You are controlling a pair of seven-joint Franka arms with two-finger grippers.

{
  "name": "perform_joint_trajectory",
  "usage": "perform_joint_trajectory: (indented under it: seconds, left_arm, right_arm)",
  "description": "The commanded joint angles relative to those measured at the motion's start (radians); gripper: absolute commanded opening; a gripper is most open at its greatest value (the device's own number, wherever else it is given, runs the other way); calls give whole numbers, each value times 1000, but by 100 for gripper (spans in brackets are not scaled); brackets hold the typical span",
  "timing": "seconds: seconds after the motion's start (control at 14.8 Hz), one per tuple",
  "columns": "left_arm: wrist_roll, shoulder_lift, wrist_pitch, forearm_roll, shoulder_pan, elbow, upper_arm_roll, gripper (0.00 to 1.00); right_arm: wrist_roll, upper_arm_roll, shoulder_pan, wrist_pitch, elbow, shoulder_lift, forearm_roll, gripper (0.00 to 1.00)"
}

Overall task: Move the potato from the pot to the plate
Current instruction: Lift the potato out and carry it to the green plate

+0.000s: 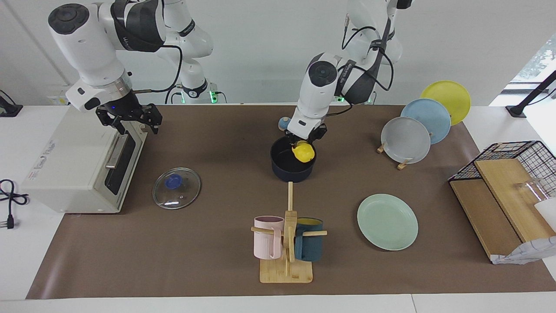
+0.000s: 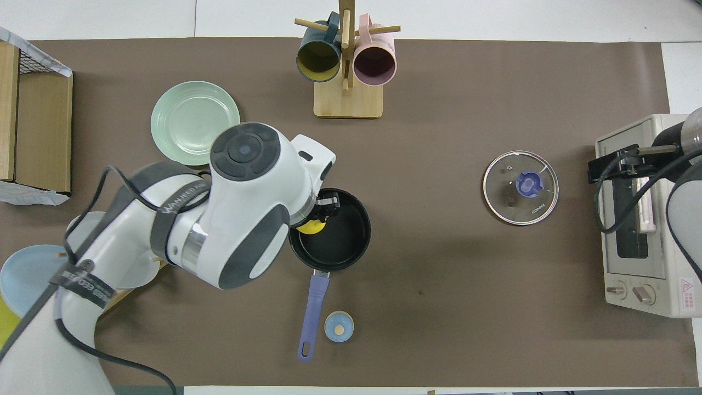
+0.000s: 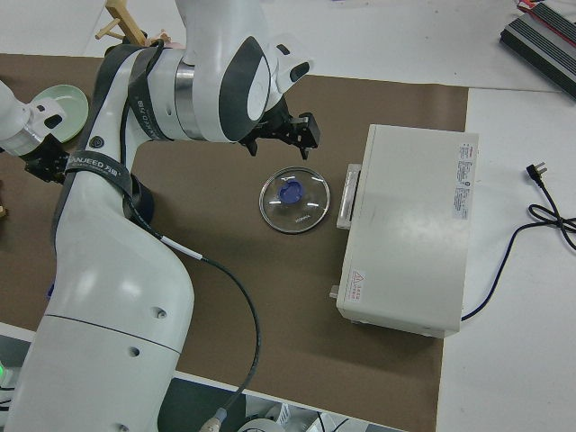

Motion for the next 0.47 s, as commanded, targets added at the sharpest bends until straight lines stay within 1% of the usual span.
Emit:
perform_joint_trajectory:
  seconds: [0.0,0.14,0.27,0.41]
  left_arm:
    - [135,14,-125,-29,115,124,3,0]
    - [233,40,-126,-15,187,147,6,0]
    - [368,49,-111,-14,267,174,6,0]
    - [492,75,-88,-11,323,175,8,0]
  right_arm:
    - [16,-3,0,4,-8,-8,14,100]
    - [16,-3,0,4,-8,-8,14,100]
    - [16,-3,0,4,-8,-8,14,100]
    - [16,-3,0,3,-8,-8,14,100]
